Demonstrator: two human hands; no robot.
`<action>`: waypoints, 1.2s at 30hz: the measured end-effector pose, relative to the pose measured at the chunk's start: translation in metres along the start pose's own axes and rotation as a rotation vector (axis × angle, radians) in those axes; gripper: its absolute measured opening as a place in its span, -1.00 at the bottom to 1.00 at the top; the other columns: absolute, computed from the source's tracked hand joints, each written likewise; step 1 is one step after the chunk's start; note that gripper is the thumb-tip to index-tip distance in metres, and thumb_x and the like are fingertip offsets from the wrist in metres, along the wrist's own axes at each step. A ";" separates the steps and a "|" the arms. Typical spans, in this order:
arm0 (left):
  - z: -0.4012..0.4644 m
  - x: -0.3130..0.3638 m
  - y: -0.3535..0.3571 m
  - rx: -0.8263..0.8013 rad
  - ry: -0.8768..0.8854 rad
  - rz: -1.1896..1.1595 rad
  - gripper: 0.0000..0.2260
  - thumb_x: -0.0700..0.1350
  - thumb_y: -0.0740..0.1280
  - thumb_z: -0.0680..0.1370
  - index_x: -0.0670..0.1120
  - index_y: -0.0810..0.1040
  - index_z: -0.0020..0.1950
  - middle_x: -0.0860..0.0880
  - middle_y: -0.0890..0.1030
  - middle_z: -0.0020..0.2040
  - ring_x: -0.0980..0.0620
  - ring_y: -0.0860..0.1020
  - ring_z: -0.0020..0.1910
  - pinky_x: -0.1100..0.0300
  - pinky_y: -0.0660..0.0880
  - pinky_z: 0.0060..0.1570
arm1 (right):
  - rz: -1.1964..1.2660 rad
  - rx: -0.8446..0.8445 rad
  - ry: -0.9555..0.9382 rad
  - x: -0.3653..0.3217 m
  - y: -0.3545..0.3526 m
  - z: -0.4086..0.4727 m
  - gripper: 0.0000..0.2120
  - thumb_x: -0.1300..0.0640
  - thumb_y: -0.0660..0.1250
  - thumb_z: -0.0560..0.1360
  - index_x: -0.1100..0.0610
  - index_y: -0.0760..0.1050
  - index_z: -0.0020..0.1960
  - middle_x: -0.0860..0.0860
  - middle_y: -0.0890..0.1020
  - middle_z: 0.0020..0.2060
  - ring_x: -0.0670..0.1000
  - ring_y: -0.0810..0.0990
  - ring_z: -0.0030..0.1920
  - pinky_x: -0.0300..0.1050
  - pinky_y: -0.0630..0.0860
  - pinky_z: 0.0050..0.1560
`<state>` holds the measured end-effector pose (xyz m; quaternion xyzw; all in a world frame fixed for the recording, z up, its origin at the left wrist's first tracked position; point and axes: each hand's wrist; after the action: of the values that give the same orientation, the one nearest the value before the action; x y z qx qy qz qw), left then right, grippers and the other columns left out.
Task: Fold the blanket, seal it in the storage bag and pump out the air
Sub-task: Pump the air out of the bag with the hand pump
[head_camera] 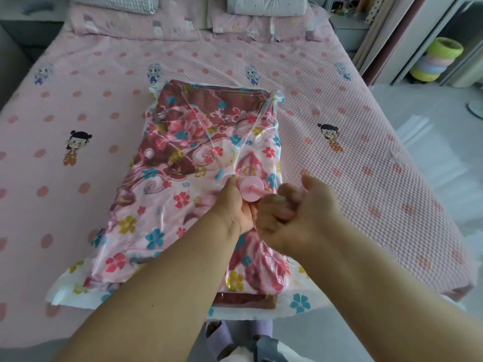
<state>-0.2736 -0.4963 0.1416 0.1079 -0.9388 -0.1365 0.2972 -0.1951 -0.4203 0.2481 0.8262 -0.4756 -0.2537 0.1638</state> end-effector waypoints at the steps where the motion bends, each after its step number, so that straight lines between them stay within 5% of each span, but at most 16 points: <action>1: -0.001 0.001 0.001 -0.006 0.005 0.019 -0.70 0.05 0.13 0.56 -0.16 0.47 -0.14 -0.05 0.54 -0.49 0.05 0.54 -0.52 0.37 0.46 -0.54 | -0.001 0.038 -0.022 0.003 0.008 0.014 -0.46 -0.19 0.05 0.57 0.08 0.19 -0.49 -0.03 0.23 -0.59 -0.10 0.12 -0.60 -0.28 0.05 -0.48; 5: 0.002 -0.002 0.002 0.033 0.032 0.027 -0.65 0.05 0.07 0.64 -0.12 0.38 -0.24 0.03 0.45 -0.68 0.13 0.45 -0.69 0.42 0.30 -0.73 | -0.097 0.042 -0.091 0.005 0.017 0.028 -0.52 -0.13 0.04 0.56 0.08 0.20 -0.46 -0.03 0.25 -0.62 -0.09 0.16 -0.64 -0.26 0.06 -0.44; 11: -0.005 -0.006 0.005 -0.003 0.000 -0.101 -0.70 0.03 0.17 0.52 -0.20 0.51 -0.09 -0.11 0.55 -0.39 -0.02 0.55 -0.37 0.26 0.55 -0.41 | 0.008 -0.004 0.005 0.001 -0.010 -0.009 -0.43 -0.20 0.03 0.56 0.09 0.18 -0.53 -0.02 0.24 -0.56 -0.09 0.12 -0.60 -0.28 0.04 -0.48; 14: -0.011 -0.005 0.020 0.202 0.097 -0.028 -0.65 -0.02 0.16 0.57 -0.10 0.31 -0.40 -0.01 0.33 -0.61 0.04 0.46 -0.61 0.25 0.45 -0.45 | 0.015 0.093 -0.029 0.007 0.017 0.025 -0.52 -0.15 0.07 0.56 0.09 0.22 -0.44 -0.02 0.28 -0.63 -0.10 0.17 -0.60 -0.26 0.06 -0.40; 15: -0.013 -0.003 0.019 0.141 0.087 -0.064 -0.58 0.00 0.13 0.61 -0.09 0.29 -0.44 -0.02 0.30 -0.64 0.05 0.44 -0.67 0.29 0.42 -0.51 | -0.009 0.103 -0.045 0.008 0.021 0.031 -0.55 -0.12 0.07 0.56 0.09 0.23 -0.43 -0.02 0.29 -0.63 -0.10 0.18 -0.61 -0.26 0.05 -0.37; 17: -0.009 -0.004 0.011 0.043 -0.050 -0.183 -0.58 0.04 0.09 0.64 -0.11 0.36 -0.38 -0.04 0.38 -0.60 0.04 0.47 -0.64 0.30 0.39 -0.52 | -0.070 0.028 -0.088 0.006 0.010 0.027 -0.51 -0.12 0.06 0.57 0.09 0.23 -0.46 -0.02 0.28 -0.58 -0.10 0.16 -0.59 -0.25 0.02 -0.36; 21: -0.005 -0.006 -0.001 -0.012 -0.003 -0.076 -0.69 0.04 0.15 0.55 -0.20 0.50 -0.09 -0.12 0.58 -0.43 -0.01 0.58 -0.48 0.28 0.52 -0.44 | -0.056 -0.016 -0.006 0.004 -0.017 -0.020 -0.40 -0.21 0.01 0.57 0.09 0.18 -0.54 -0.02 0.24 -0.52 -0.10 0.11 -0.57 -0.26 0.00 -0.45; 24: -0.007 -0.008 0.007 0.009 0.000 -0.035 -0.74 0.10 0.23 0.47 -0.09 0.44 -0.23 -0.06 0.52 -0.48 0.02 0.51 -0.36 0.27 0.48 -0.17 | 0.031 0.023 -0.008 -0.001 -0.008 -0.004 -0.42 -0.22 0.01 0.57 0.08 0.18 -0.52 -0.03 0.25 -0.57 -0.11 0.12 -0.56 -0.25 0.03 -0.42; 28: -0.004 -0.005 0.005 0.010 -0.012 -0.058 -0.62 0.06 0.03 0.63 -0.13 0.36 -0.26 -0.04 0.48 -0.54 0.07 0.47 -0.40 0.32 0.44 -0.37 | -0.073 0.090 -0.079 0.005 0.015 0.031 -0.49 -0.15 0.04 0.58 0.10 0.22 -0.46 -0.02 0.29 -0.62 -0.11 0.16 -0.55 -0.26 0.05 -0.38; 32: -0.001 -0.008 0.001 -0.039 0.045 -0.067 -0.68 0.03 0.11 0.60 -0.18 0.48 -0.12 -0.06 0.56 -0.47 0.05 0.54 -0.48 0.32 0.43 -0.40 | -0.051 -0.039 -0.018 0.005 -0.012 -0.005 -0.40 -0.20 -0.01 0.58 0.09 0.20 -0.54 -0.03 0.25 -0.54 -0.11 0.11 -0.56 -0.26 0.01 -0.44; 36: 0.001 -0.009 0.002 0.027 0.028 0.035 -0.70 0.11 0.18 0.54 -0.12 0.45 -0.16 -0.05 0.55 -0.43 0.05 0.55 -0.45 0.27 0.44 -0.38 | 0.026 0.021 -0.008 0.000 -0.006 -0.002 -0.45 -0.18 0.01 0.57 0.08 0.19 -0.50 -0.02 0.26 -0.59 -0.11 0.13 -0.57 -0.27 0.03 -0.45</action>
<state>-0.2677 -0.4912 0.1367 0.0973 -0.9381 -0.1172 0.3111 -0.1894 -0.4177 0.2469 0.8206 -0.4896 -0.2499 0.1563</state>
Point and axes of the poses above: each hand's wrist, its own z-axis towards the middle knuckle, its own y-axis out of the palm, x = y × z
